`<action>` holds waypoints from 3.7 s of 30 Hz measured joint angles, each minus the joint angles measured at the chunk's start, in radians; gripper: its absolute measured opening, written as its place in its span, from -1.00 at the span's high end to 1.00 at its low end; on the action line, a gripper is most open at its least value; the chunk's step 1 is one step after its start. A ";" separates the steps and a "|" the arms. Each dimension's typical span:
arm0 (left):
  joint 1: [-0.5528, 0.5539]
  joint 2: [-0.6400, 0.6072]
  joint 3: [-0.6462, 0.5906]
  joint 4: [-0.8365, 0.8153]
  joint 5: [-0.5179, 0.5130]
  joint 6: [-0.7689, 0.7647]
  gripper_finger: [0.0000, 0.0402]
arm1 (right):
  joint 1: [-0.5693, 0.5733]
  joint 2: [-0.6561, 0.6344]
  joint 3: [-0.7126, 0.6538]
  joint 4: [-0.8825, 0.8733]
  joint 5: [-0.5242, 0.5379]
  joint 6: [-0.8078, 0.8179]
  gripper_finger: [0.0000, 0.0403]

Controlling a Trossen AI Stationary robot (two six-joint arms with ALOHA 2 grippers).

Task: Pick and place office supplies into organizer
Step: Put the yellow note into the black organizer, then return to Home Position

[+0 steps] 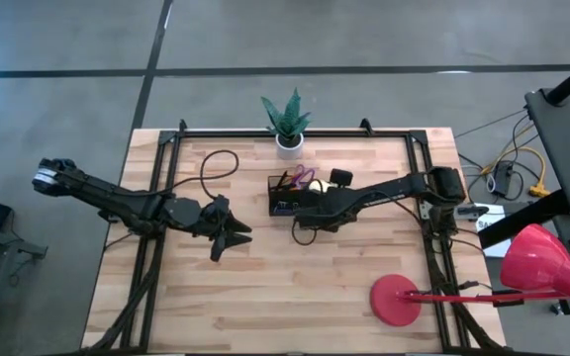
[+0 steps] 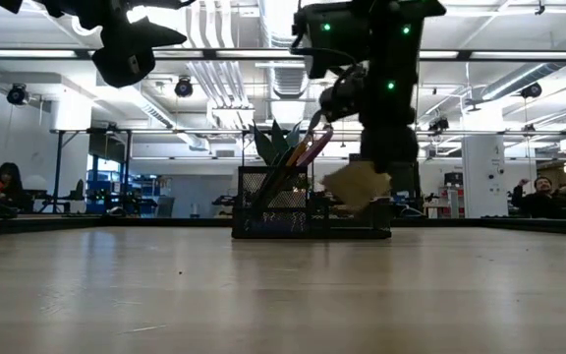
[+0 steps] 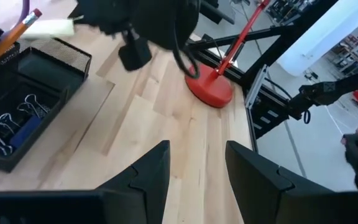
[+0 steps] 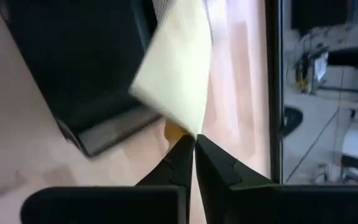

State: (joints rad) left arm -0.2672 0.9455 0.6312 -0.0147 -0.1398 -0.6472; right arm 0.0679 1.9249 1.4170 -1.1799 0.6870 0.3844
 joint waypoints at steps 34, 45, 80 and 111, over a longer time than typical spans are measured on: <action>0.056 0.000 -0.001 -0.023 -0.023 -0.005 0.30 | -0.020 0.074 0.086 0.008 -0.216 -0.047 0.96; 0.056 0.000 -0.001 -0.027 -0.016 -0.027 0.30 | -0.031 0.074 0.096 0.055 -0.216 -0.050 0.96; 0.027 -0.029 0.003 0.484 0.427 0.088 0.30 | 0.345 -0.332 0.500 0.312 -0.421 0.138 0.96; 0.326 -0.263 -0.381 0.660 0.384 0.086 0.30 | 0.090 -1.658 -0.980 0.973 -0.659 0.119 0.96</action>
State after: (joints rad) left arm 0.0586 0.6822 0.2499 0.6454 0.2438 -0.5615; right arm 0.1580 0.2670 0.4375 -0.2066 0.0281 0.5033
